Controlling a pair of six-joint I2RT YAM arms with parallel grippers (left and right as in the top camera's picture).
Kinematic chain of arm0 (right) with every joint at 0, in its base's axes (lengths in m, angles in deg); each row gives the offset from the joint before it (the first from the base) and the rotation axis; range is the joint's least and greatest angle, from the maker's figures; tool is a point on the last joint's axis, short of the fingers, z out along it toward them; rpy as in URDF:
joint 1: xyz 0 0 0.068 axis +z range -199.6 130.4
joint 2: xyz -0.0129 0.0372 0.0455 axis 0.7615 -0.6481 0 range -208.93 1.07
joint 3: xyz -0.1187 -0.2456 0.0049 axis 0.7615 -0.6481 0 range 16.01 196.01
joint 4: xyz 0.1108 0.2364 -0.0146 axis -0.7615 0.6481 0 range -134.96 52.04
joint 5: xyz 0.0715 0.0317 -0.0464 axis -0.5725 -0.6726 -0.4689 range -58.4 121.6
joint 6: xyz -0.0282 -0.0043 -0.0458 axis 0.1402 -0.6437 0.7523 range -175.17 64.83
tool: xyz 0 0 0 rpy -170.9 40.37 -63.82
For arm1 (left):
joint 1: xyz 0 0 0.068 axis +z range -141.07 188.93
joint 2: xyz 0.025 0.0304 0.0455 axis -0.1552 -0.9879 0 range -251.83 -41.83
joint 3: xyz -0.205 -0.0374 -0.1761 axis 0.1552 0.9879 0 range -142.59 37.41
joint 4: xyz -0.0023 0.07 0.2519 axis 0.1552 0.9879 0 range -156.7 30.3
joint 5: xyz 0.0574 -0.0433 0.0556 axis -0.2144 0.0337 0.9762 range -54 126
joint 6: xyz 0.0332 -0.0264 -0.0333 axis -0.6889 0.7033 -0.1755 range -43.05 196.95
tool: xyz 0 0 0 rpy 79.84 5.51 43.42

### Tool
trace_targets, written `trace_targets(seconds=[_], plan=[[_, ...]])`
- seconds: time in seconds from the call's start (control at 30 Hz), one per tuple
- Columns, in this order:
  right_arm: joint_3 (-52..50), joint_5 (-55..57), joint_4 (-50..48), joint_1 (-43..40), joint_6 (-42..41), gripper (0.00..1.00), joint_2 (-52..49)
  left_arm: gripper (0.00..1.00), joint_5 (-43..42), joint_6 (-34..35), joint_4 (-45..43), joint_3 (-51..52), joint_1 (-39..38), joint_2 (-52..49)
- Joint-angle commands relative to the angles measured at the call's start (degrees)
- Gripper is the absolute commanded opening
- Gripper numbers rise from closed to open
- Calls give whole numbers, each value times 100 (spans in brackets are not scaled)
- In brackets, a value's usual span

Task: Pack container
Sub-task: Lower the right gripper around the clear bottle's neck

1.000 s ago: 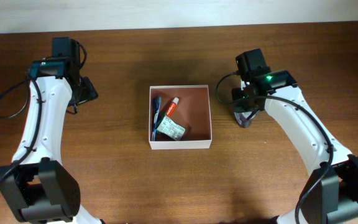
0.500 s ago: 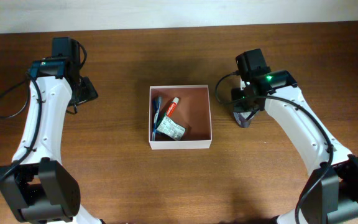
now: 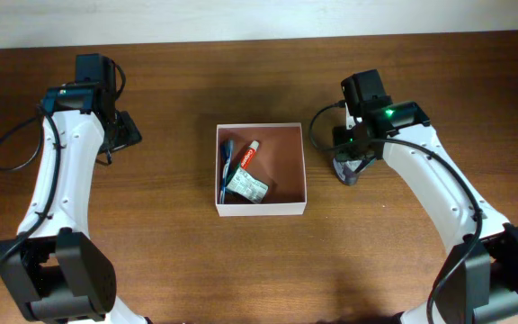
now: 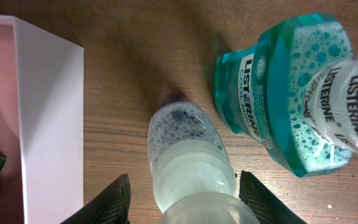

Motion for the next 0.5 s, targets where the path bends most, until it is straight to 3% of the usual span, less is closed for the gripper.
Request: trace_targets(seconds=[0.0,0.33,0.47], plan=[[-66,-39,-44,-44,79,49,-42,99,-11,-28,9,-46,9,22],[-66,210,-61,-44,365,47,-42,99,-11,-28,9,-46,9,22],[-66,278,-72,-44,358,42,-42,99,-11,-26,9,-46,9,22]])
